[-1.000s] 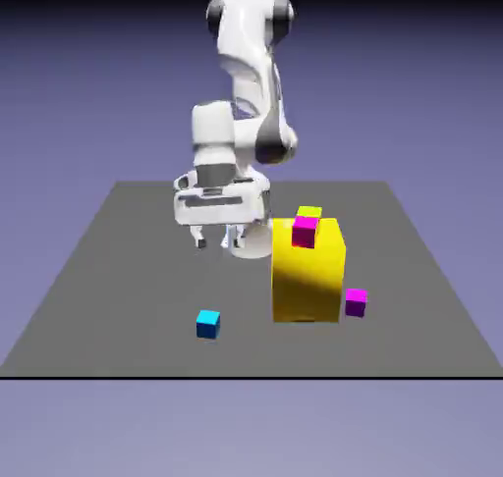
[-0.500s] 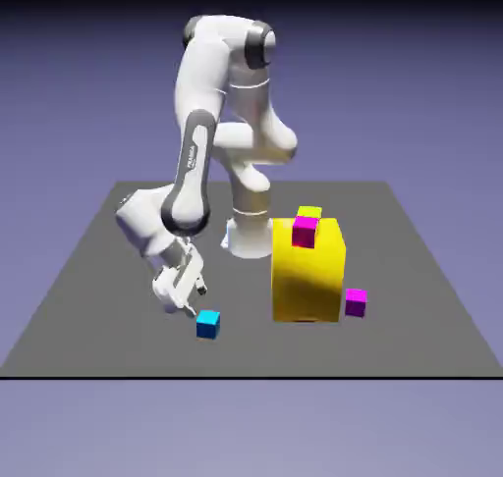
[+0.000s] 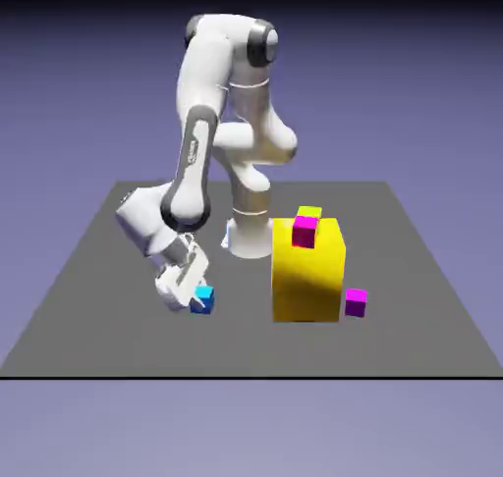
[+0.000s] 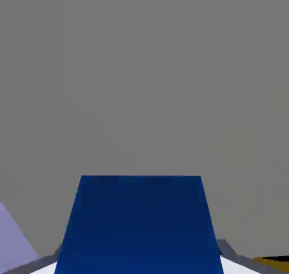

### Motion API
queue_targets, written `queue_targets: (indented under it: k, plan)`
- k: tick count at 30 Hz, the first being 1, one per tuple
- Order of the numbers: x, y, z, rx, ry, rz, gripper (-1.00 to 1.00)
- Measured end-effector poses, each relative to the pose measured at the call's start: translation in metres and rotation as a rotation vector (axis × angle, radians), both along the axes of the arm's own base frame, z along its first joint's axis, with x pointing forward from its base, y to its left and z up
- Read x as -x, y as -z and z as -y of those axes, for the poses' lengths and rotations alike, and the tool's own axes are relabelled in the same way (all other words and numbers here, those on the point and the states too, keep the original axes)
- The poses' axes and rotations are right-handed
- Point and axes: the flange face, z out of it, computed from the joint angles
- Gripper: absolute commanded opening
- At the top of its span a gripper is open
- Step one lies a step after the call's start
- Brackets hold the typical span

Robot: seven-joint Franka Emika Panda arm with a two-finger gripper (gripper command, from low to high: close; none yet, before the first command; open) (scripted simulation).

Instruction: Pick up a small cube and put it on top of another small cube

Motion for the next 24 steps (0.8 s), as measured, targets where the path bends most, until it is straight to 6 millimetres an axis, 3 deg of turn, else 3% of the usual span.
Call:
queue_targets:
  k: [3,6,10,15,18,22,23,24]
  plan:
    - [-0.013,-0.049,-0.057,-0.053,-0.209,0.053,-1.0]
    - [-0.01,-0.097,-0.105,-0.076,-0.413,0.086,-1.0]
    - [0.015,-0.152,-0.162,-0.032,-0.706,0.081,-1.0]
    - [0.067,-0.209,-0.221,0.106,-1.038,0.016,-1.0]
    - [0.07,-0.205,-0.219,0.159,-1.068,-0.018,-1.0]
    - [0.09,-0.15,-0.23,0.158,-1.068,-0.017,-1.0]
    - [0.094,-0.142,-0.231,0.159,-1.067,-0.018,1.0]
    - [0.094,-0.142,-0.231,0.16,-1.069,-0.019,1.0]
